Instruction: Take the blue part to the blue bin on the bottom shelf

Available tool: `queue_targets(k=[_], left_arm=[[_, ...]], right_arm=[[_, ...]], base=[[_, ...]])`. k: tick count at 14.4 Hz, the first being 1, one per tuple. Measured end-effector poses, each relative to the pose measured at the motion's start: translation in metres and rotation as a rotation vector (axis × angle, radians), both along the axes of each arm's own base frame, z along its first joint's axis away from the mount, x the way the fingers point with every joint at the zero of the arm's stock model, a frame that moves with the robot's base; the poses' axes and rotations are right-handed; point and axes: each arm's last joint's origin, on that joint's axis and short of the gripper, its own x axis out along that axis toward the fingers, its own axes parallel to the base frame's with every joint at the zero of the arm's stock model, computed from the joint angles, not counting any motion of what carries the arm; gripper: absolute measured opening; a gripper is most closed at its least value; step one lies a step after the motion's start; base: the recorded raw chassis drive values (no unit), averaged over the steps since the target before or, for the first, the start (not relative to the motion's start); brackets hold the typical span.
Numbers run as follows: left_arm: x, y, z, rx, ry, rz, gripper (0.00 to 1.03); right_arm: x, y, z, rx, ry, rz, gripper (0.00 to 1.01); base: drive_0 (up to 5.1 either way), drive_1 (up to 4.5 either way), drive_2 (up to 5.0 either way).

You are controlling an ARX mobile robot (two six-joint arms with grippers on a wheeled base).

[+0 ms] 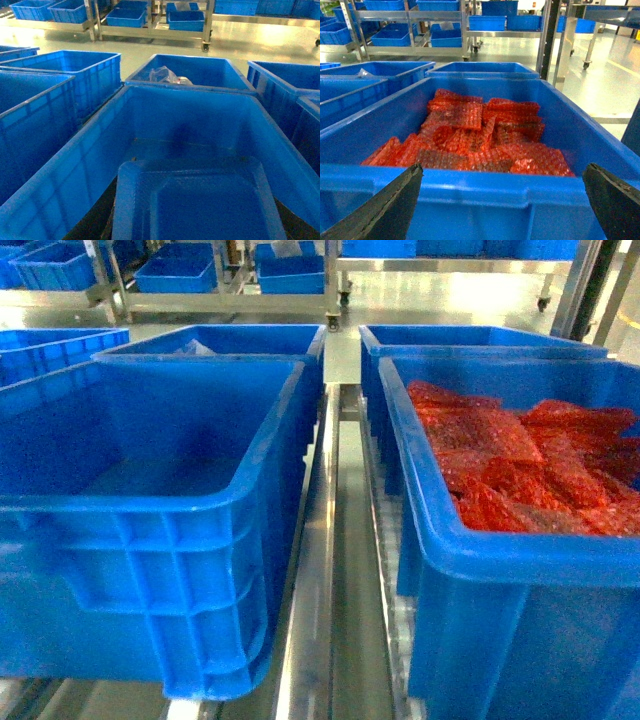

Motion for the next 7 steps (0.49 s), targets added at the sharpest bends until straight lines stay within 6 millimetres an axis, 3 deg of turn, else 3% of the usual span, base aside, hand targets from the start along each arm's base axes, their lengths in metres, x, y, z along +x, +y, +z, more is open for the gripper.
queue_targets(k=[7], left_arm=[[0.0006,-0.0002,-0.0009,0.001,0.005,0.000,0.43]], right_arm=[[0.0000,0.0000,0.0000,0.000,0.000,0.000,0.98]], base=[[0.0,4.08,-4.0]])
